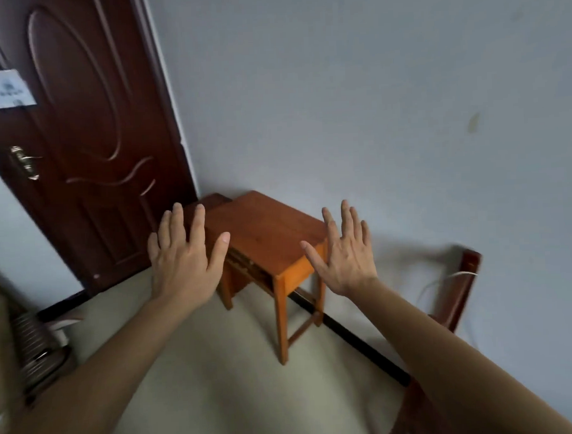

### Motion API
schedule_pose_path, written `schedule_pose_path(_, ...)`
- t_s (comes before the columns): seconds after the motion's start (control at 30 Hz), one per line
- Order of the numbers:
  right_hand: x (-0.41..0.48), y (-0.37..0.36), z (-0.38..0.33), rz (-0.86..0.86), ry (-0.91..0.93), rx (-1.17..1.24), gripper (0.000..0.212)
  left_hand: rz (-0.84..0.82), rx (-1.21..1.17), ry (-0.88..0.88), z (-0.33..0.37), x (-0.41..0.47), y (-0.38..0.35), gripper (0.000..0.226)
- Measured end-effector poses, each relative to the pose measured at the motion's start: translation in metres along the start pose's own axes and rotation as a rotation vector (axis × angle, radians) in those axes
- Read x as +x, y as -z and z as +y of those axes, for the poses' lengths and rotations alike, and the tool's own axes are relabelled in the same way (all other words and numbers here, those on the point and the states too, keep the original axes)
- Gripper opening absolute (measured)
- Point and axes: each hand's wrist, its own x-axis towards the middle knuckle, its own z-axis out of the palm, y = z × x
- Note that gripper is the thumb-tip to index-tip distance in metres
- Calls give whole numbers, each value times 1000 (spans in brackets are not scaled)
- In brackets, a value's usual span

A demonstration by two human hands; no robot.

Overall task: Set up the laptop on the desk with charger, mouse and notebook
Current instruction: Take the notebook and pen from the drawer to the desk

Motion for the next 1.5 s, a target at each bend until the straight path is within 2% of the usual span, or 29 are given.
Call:
schedule_pose_path(0.13, 65, -70, -50, -52, 104, 16, 88, -51, 30, 77, -63, 43, -46, 77)
schedule_pose_path(0.37, 216, -201, -110, -131, 106, 117, 89, -144, 153, 146, -173, 170, -144, 78)
schedule_pose_path(0.5, 323, -249, -161, -193, 83, 202, 91, -184, 146, 236, -233, 261, -175, 79)
schedule_pose_path(0.57, 351, -255, -176, -189, 118, 210, 91, -155, 183, 203, -246, 281, -175, 79)
schedule_pose_path(0.7, 423, -292, -226, -210, 176, 232, 85, -96, 182, 271, -303, 338, -190, 76)
schedule_pose_path(0.83, 479, -334, -269, -240, 222, 232, 82, -107, 155, 310, -357, 381, -220, 76)
schedule_pose_path(1.07, 584, -423, -338, -253, 195, 154, 83, -91, 128, 248, -472, 485, -285, 78)
schedule_pose_path(1.2, 650, -469, -379, -281, 117, 104, 84, -165, 92, 201, -532, 570, -316, 84)
schedule_pose_path(1.33, 691, -499, -397, -294, 42, 82, 84, -222, 64, 102, -556, 645, -357, 77)
schedule_pose_path(1.5, 719, -542, -387, -380, -96, 22, 83, -392, 40, -39, -568, 714, -437, 75)
